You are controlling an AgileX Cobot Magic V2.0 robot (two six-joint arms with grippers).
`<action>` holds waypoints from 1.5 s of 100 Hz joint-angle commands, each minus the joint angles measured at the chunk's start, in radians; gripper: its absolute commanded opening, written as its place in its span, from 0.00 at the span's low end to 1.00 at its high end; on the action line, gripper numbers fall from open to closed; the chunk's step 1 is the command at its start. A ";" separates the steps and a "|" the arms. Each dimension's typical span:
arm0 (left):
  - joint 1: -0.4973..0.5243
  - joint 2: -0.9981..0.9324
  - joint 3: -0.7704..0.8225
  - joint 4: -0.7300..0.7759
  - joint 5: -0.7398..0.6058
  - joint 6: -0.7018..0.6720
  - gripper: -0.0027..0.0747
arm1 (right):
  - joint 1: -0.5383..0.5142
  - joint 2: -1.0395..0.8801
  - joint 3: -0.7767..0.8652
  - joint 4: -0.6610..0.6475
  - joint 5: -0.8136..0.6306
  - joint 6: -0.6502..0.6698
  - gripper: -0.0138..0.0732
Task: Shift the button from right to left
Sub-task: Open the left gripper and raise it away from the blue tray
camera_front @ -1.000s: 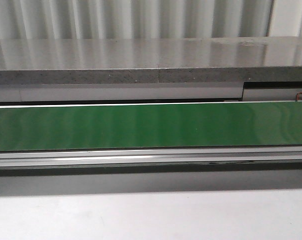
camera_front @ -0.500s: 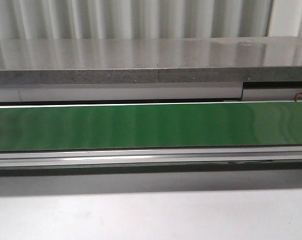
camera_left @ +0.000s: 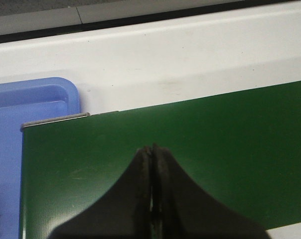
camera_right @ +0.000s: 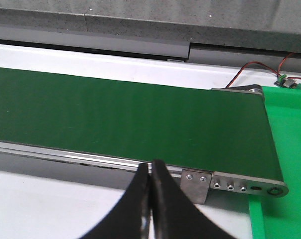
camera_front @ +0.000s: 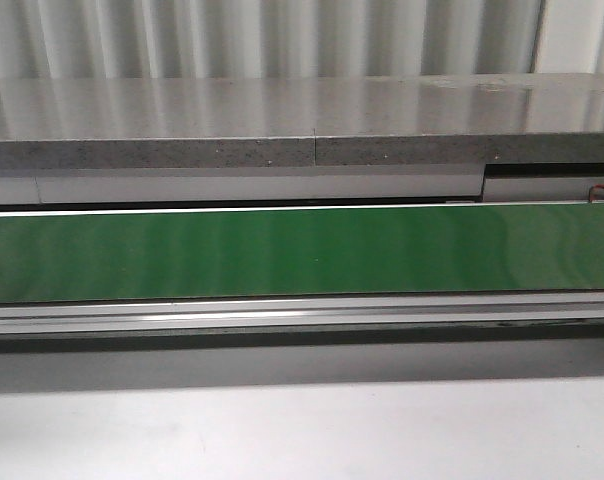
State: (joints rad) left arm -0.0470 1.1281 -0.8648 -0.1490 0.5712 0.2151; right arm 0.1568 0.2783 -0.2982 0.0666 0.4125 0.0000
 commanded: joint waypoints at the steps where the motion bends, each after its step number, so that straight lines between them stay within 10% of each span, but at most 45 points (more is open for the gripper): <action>1: -0.008 -0.086 0.024 -0.020 -0.084 -0.008 0.01 | 0.000 0.008 -0.027 -0.011 -0.081 -0.009 0.08; 135: -0.008 -1.100 0.665 -0.096 -0.294 -0.008 0.01 | 0.000 0.008 -0.027 -0.011 -0.081 -0.009 0.08; 150: -0.008 -1.154 0.740 0.067 -0.379 -0.178 0.01 | 0.000 0.008 -0.027 -0.011 -0.081 -0.009 0.08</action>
State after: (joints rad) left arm -0.0470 -0.0040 -0.1293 -0.1413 0.3146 0.1359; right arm 0.1568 0.2783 -0.2982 0.0666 0.4125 0.0000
